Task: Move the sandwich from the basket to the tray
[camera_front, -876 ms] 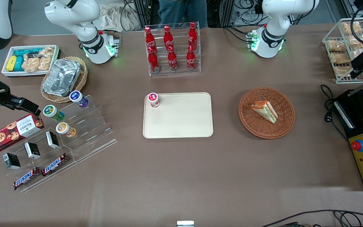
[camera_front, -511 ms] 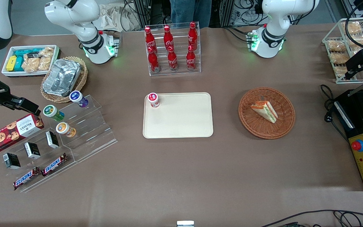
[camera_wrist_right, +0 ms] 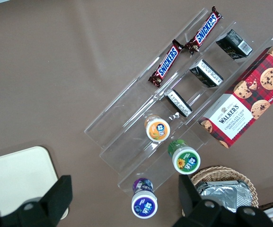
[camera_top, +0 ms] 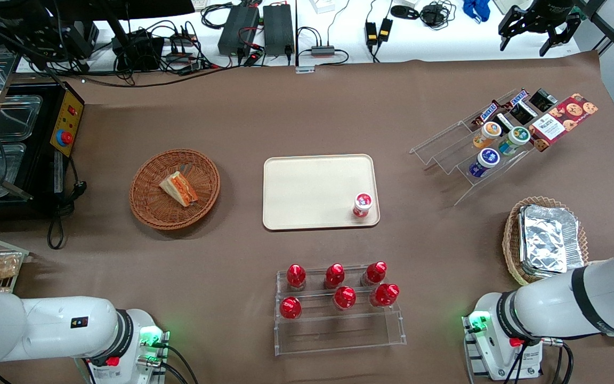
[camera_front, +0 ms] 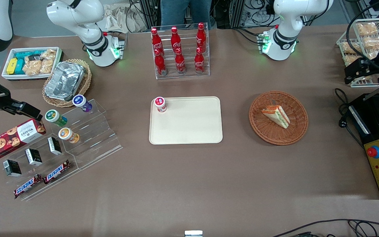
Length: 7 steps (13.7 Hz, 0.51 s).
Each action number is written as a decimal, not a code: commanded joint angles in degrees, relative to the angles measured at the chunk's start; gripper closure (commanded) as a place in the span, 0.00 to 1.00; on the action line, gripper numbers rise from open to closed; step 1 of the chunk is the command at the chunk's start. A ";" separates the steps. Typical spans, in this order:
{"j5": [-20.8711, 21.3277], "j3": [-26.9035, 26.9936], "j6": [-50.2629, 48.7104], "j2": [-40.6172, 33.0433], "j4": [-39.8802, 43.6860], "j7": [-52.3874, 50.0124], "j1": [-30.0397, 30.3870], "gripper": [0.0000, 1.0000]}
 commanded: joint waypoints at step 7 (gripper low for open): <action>-1.00 -2.18 14.93 -4.73 -24.34 -14.60 0.09 0.00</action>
